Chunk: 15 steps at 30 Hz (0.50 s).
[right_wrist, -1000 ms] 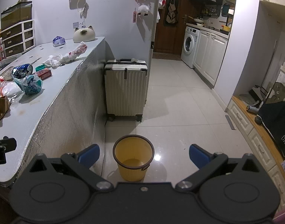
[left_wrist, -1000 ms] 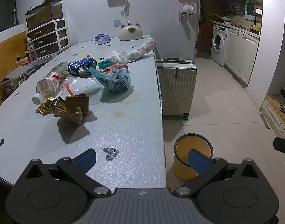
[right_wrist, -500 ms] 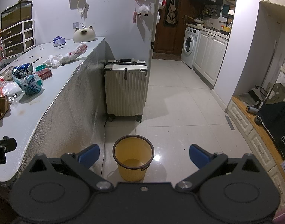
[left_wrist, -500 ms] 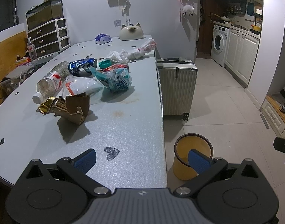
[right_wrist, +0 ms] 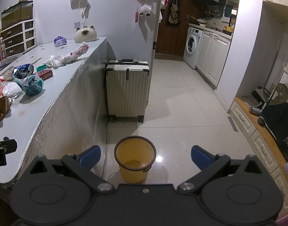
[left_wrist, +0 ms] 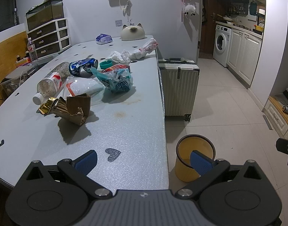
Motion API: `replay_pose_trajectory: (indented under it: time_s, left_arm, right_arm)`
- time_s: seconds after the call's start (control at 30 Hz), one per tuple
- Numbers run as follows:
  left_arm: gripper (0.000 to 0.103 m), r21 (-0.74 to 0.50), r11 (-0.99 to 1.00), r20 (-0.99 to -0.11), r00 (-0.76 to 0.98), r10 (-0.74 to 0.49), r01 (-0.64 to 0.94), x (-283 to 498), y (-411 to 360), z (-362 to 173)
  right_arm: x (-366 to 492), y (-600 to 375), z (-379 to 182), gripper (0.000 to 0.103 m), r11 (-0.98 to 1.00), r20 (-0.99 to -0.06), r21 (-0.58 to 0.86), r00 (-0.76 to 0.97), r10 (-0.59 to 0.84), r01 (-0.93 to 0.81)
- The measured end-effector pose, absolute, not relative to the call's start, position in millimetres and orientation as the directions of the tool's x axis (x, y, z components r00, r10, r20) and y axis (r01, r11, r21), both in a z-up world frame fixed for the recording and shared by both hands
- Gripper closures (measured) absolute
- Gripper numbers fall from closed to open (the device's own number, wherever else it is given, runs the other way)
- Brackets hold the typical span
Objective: Collect trash
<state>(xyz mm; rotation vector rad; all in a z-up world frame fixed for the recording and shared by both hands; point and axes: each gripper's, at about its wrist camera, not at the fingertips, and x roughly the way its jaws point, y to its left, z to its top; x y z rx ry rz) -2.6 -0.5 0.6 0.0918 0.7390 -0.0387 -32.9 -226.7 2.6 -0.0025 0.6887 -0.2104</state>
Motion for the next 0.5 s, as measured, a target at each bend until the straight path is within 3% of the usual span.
replay_pose_trajectory:
  time_s: [0.5]
  left_arm:
    - [0.0, 0.07, 0.995, -0.675, 0.738, -0.002, 0.067, -2.8, -0.7, -0.6]
  right_arm:
    - [-32.6, -225.2, 2.4, 0.0, 0.979, -0.634, -0.071, 0.749, -0.191, 0.189]
